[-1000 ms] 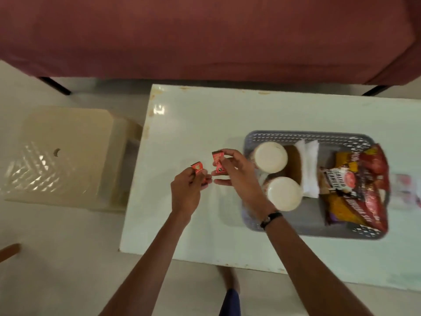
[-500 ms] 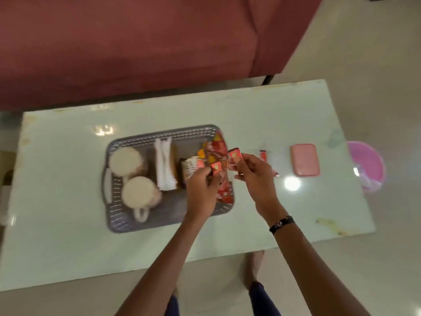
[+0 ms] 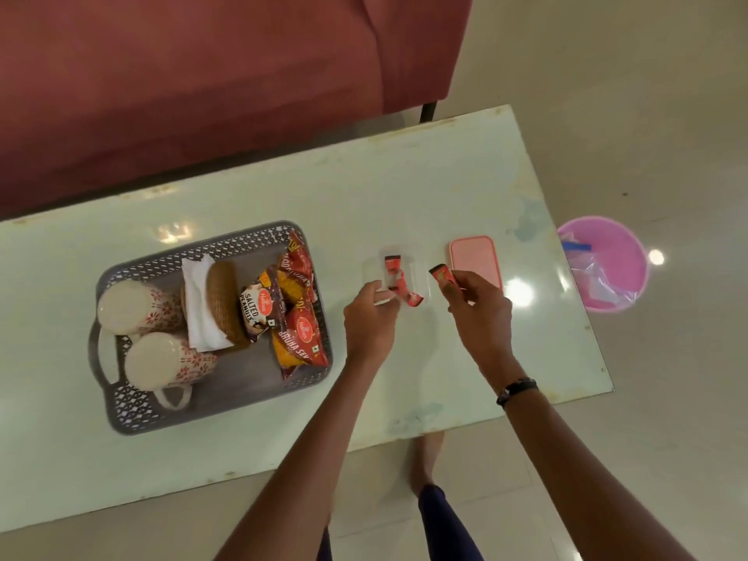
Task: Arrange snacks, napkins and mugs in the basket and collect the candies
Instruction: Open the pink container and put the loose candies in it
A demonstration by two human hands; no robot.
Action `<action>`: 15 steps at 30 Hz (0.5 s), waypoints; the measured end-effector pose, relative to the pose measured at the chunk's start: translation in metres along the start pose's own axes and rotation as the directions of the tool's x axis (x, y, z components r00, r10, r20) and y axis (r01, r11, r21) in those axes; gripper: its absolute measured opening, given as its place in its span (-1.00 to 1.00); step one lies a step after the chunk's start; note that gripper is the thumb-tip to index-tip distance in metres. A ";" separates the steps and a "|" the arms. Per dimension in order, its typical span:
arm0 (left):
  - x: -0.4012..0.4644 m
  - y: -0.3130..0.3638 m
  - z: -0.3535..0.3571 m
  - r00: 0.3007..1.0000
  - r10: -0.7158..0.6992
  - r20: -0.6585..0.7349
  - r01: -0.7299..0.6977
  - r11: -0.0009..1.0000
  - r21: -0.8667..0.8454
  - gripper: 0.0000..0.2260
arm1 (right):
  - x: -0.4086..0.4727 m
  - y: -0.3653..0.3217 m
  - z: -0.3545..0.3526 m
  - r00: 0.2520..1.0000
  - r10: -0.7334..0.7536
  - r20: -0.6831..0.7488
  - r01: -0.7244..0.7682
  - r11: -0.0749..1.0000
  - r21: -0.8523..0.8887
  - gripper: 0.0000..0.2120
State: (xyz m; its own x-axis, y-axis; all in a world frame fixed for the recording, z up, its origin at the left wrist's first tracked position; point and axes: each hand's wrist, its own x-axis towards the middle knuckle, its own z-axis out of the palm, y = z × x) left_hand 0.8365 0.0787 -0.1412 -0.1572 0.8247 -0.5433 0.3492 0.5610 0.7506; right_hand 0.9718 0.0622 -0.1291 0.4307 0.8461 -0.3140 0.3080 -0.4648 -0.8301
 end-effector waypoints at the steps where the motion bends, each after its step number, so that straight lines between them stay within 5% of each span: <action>1: -0.001 -0.002 -0.003 1.000 -0.002 0.010 0.002 1.000 0.008 -0.65 | 0.001 -0.002 0.005 1.000 -0.021 -0.008 0.021 1.000 0.001 -0.81; 6: -0.006 -0.007 -0.014 1.000 -0.002 0.030 0.001 1.000 0.031 -0.74 | 0.012 -0.007 0.033 0.997 -0.041 0.059 0.046 0.995 -0.089 -0.71; 15: 0.011 -0.002 -0.012 0.997 0.051 0.049 -0.058 0.989 0.135 -0.65 | 0.054 0.042 0.019 0.984 0.100 -0.149 -0.162 0.855 -0.493 -0.35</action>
State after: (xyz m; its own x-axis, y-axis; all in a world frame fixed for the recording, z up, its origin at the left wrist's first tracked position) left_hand 0.8226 0.0873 -0.1443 -0.0938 0.8480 -0.5216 0.4790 0.4977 0.7231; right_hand 0.9920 0.0936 -0.1903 0.5806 0.7470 -0.3239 0.6122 -0.6628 -0.4312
